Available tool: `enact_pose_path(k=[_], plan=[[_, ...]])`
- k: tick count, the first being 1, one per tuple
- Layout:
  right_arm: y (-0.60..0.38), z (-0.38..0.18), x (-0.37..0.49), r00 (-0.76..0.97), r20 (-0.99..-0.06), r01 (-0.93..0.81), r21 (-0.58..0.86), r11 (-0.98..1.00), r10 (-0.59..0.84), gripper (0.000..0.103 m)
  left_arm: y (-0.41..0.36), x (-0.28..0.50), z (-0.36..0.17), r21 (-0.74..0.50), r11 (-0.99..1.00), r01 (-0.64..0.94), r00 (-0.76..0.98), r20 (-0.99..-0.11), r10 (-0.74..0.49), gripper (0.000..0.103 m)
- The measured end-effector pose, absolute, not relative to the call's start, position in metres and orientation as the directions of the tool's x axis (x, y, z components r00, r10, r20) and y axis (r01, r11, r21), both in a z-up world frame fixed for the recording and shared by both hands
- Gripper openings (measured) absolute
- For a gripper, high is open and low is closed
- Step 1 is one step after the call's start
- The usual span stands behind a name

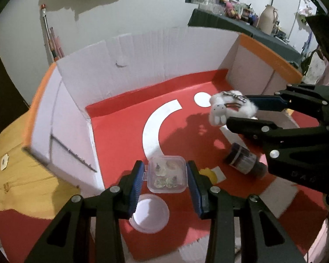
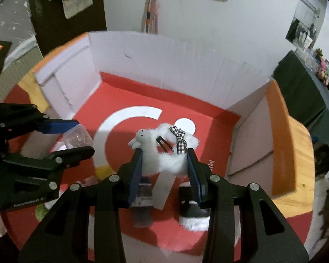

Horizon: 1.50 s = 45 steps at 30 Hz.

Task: Organize objects
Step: 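Carry the coin box and plush sheep over the box floor with both tools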

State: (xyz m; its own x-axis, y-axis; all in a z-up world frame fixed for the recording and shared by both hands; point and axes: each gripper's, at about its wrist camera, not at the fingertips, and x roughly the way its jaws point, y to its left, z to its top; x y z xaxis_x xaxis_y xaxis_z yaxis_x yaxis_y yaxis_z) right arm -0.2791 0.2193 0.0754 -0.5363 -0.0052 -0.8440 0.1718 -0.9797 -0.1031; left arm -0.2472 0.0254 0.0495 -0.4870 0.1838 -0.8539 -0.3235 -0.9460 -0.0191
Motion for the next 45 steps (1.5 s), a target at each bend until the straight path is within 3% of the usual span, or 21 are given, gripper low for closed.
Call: enact_pose_path(k=[30,45], plan=[[0.247,0.039,-0.296,-0.377,-0.926,0.142,-0.063,-0.988,0.005,0.039,0.03,-0.262,0.031,-0.022,-0.946,-0.323,-0.425,-0.89,0.166,0.041],[0.253,0.039,-0.288,-0.374,-0.927,0.136,-0.068,-0.988,0.013,0.048,0.028,-0.251,0.035,-0.026,-0.946,-0.323,-0.428,-0.888,0.17,0.041]])
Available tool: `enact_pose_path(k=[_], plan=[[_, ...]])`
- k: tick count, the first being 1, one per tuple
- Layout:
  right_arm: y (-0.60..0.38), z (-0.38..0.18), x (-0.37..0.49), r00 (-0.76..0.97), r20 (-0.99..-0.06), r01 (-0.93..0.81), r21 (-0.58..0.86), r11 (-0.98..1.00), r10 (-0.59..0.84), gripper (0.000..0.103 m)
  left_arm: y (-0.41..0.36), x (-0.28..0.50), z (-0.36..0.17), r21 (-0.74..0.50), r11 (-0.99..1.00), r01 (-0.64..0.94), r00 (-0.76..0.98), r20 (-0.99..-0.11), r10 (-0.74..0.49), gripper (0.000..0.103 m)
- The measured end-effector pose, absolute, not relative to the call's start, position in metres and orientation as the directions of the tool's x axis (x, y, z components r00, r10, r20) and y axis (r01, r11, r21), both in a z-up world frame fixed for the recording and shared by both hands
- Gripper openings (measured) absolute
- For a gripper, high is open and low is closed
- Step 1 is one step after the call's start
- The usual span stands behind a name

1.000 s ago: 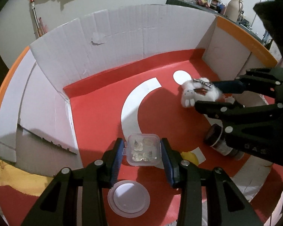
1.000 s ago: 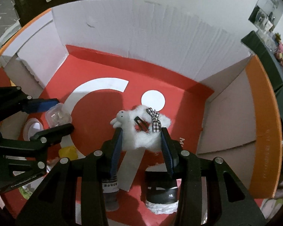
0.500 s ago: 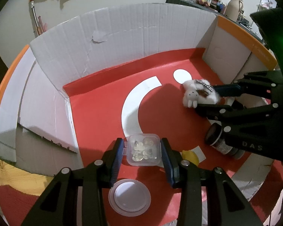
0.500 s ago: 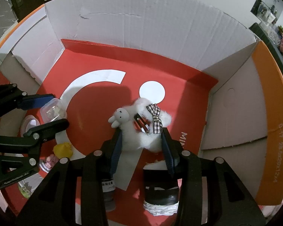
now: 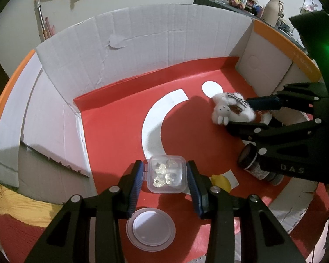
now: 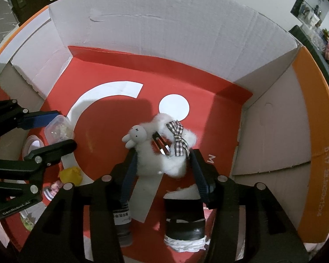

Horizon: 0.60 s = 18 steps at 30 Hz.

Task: Organize objects
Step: 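Carry the coin box and plush sheep over the box floor with both tools, then open both tools to release the coin box and sheep in the box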

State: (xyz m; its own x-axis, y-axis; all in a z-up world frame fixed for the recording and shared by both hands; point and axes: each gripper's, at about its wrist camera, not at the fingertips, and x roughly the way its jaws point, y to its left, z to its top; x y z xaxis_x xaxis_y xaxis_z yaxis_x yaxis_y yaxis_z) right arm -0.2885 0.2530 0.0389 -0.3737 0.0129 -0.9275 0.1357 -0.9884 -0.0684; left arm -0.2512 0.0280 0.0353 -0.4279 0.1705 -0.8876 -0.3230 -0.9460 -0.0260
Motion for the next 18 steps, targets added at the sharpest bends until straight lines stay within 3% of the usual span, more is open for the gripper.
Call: enact_pose_path(k=[18], plan=[[0.26,0.043,-0.276,-0.375,-0.927,0.138,-0.085,-0.987,0.027,0.054,0.034,-0.232,0.04,-0.035,-0.95,-0.309,-0.43,-0.886,0.172,0.044]])
